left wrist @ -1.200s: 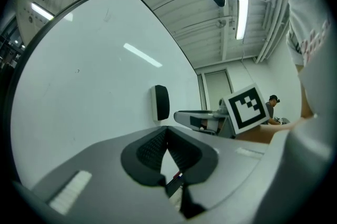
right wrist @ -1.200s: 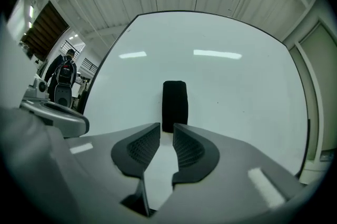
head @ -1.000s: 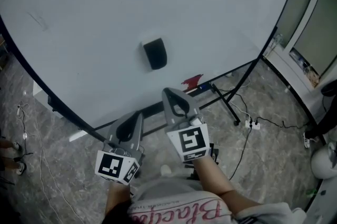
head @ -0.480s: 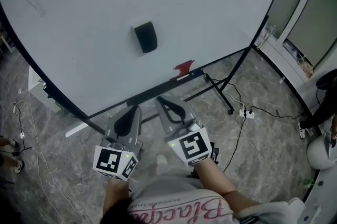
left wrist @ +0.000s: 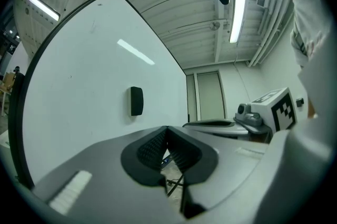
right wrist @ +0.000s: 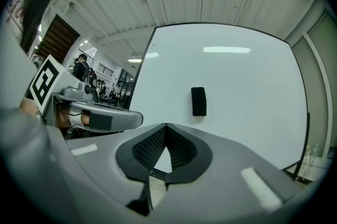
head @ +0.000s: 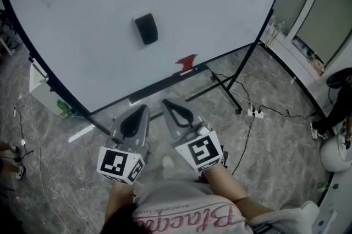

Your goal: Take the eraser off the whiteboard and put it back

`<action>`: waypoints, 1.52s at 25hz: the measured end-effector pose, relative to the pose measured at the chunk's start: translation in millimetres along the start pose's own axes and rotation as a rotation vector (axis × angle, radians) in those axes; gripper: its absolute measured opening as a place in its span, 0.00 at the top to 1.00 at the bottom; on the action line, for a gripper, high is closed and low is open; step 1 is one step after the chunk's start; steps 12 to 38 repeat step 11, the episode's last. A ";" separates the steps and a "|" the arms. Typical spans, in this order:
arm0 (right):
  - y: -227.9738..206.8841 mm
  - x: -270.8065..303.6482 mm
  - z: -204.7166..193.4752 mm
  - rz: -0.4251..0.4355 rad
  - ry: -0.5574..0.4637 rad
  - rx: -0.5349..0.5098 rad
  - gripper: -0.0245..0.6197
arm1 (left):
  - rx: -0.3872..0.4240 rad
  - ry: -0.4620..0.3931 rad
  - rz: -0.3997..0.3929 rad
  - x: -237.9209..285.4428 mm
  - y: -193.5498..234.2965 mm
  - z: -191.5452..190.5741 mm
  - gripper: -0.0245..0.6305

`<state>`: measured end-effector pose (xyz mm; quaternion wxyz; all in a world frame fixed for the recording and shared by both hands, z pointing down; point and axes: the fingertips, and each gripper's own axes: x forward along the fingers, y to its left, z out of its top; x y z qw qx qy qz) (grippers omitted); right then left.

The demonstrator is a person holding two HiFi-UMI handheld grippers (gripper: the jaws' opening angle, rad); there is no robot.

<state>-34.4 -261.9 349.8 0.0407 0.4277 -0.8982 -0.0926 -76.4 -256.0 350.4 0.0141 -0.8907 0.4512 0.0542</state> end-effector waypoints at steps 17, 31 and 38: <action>10.3 -10.1 15.0 0.014 -0.025 -0.018 0.96 | 0.019 0.004 0.012 -15.9 -4.2 6.7 0.97; 10.3 -10.1 15.0 0.014 -0.025 -0.018 0.96 | 0.019 0.004 0.012 -15.9 -4.2 6.7 0.97; 10.3 -10.1 15.0 0.014 -0.025 -0.018 0.96 | 0.019 0.004 0.012 -15.9 -4.2 6.7 0.97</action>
